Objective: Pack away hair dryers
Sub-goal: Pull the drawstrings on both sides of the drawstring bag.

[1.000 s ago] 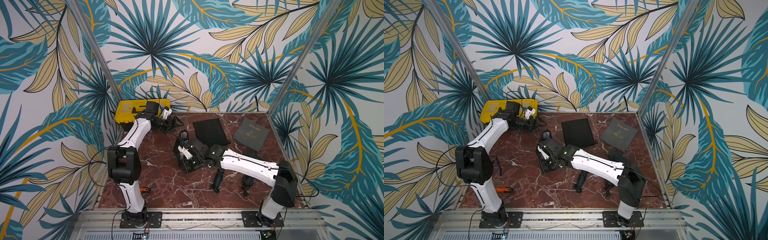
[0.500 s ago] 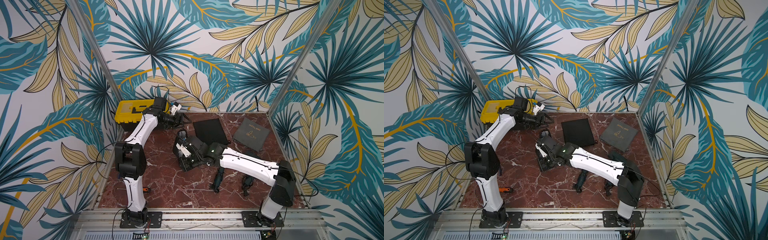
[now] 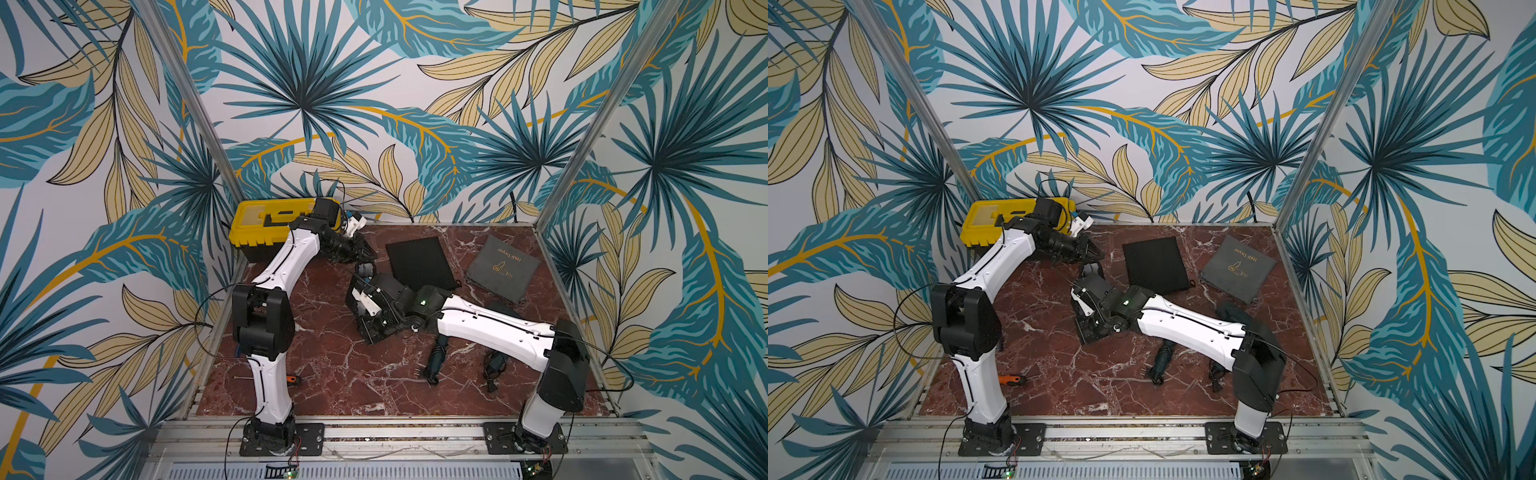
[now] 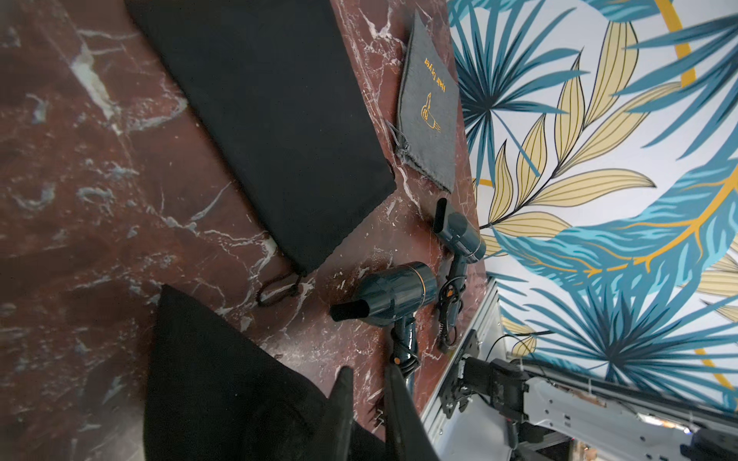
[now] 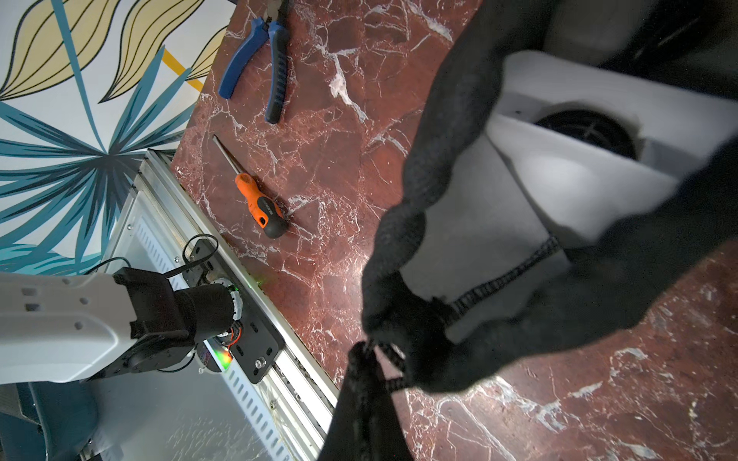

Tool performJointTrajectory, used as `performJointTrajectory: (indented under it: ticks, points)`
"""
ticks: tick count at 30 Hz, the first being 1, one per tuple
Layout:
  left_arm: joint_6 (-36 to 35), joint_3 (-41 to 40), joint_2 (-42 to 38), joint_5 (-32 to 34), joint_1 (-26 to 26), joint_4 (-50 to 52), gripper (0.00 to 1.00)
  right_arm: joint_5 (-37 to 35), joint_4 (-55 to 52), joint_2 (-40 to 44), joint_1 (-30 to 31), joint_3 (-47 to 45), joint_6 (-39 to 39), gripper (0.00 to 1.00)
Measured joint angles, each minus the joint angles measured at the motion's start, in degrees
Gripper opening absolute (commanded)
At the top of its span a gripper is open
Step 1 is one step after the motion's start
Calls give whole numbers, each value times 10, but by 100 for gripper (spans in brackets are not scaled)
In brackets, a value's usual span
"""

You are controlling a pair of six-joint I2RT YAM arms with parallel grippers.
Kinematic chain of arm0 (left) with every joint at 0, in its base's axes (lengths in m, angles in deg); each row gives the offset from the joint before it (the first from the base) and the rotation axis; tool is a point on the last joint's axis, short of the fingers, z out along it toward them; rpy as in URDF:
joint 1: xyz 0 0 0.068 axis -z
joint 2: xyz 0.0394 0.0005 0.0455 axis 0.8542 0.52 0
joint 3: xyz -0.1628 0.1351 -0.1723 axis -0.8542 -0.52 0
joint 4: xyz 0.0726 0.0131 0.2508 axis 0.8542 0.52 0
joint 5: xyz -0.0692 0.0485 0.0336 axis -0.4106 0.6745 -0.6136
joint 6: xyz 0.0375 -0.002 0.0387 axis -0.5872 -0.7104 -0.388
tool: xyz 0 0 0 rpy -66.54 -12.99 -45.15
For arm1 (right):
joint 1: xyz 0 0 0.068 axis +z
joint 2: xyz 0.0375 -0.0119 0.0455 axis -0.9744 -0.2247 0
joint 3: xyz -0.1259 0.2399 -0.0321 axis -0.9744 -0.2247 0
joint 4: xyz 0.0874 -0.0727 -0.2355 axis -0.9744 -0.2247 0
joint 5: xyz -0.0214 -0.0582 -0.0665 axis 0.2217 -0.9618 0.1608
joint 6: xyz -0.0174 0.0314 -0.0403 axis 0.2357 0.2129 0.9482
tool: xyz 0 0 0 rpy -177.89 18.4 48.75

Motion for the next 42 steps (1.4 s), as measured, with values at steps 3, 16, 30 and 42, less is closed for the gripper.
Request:
performJointTrajectory:
  ticks: [3, 16, 30, 42]
  points:
    - [-9, -8, -2, 7, 0, 10, 0, -3, -3, 0, 0, 0, 1, 0]
    - [-22, 46, -29, 3, -66, 55, 0, -51, -36, 48, 0, -46, 1, 0]
    - [-19, 112, -49, -25, -106, 70, 0, -152, -110, 87, 0, -71, -18, 0]
    - [-9, 219, -70, -51, -186, 80, 0, -245, -168, 181, -32, -71, -45, 0]
